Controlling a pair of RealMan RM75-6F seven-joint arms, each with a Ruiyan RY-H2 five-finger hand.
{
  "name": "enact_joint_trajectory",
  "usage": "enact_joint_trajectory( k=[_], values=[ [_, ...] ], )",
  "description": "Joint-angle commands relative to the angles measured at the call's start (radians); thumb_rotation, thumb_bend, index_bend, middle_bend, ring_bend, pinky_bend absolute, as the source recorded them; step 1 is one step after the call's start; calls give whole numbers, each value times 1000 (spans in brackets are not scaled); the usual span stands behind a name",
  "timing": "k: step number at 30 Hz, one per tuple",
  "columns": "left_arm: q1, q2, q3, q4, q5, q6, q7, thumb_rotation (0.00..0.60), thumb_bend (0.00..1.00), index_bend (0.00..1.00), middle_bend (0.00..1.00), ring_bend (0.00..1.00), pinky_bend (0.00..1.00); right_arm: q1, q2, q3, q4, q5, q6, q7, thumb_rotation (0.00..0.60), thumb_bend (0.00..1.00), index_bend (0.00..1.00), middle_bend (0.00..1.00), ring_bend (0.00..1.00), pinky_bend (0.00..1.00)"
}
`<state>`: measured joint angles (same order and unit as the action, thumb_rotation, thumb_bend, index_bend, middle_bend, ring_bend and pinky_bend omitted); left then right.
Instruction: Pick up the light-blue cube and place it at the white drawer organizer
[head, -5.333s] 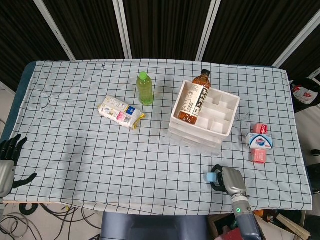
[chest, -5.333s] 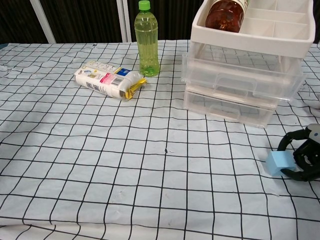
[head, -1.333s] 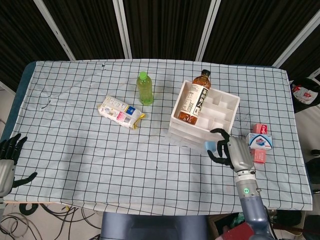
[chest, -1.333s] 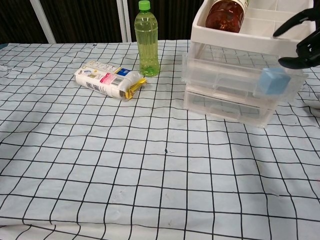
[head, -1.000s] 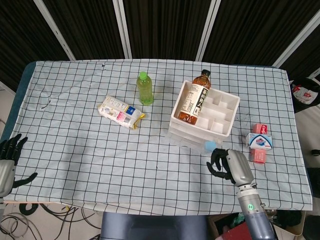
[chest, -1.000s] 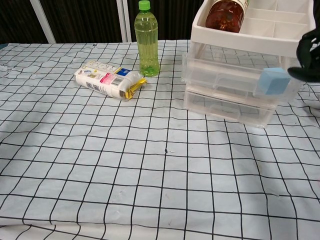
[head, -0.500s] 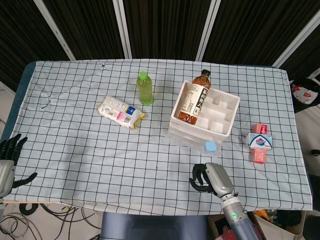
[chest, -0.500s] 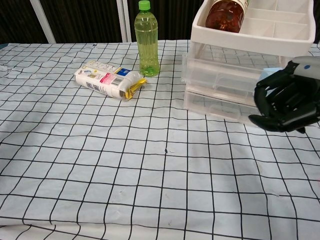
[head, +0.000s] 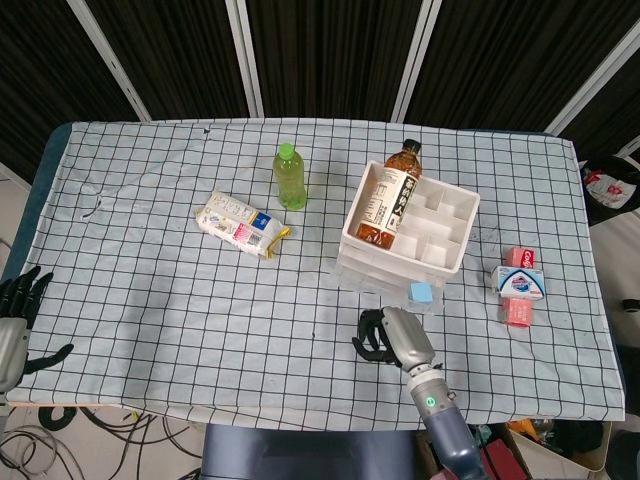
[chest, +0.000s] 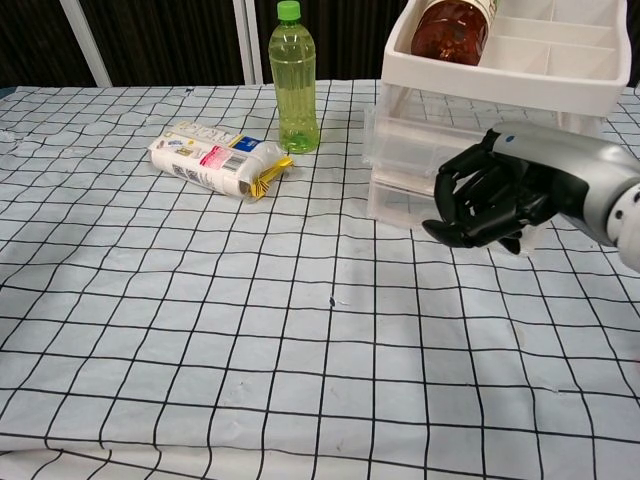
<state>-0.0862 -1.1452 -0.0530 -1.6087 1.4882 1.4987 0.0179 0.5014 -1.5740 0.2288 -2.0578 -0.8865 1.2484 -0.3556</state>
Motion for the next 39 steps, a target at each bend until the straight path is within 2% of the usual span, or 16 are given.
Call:
enact_joint_trajectory(
  k=[1,7,27,34,39],
  values=[
    [-1,0,0,-1,-2,-2,-1,600,21,0,0,0,0,25,-23,36,28,39,-3,-10,600,329,691,785,852,755],
    [-2,0,-2,-3,-8,-7,0,600,22,0,0,0,0,64,-52,97,81,111,2,-15,600,330,691,785,852,755],
    [-1,1,0,-5,-7,-6,-1,600,22,0,0,0,0,97,-49,199,158,252,18,19,600,333,692,780,848,754],
    [-1,1,1,-5,-6,-6,-1,600,21,0,0,0,0,88,-24,204,138,283,13,44,600,334,692,780,848,754],
    [1,1,2,-6,-3,-2,-1,600,21,0,0,0,0,44,29,152,59,239,8,75,600,333,692,780,847,755]
  ],
)
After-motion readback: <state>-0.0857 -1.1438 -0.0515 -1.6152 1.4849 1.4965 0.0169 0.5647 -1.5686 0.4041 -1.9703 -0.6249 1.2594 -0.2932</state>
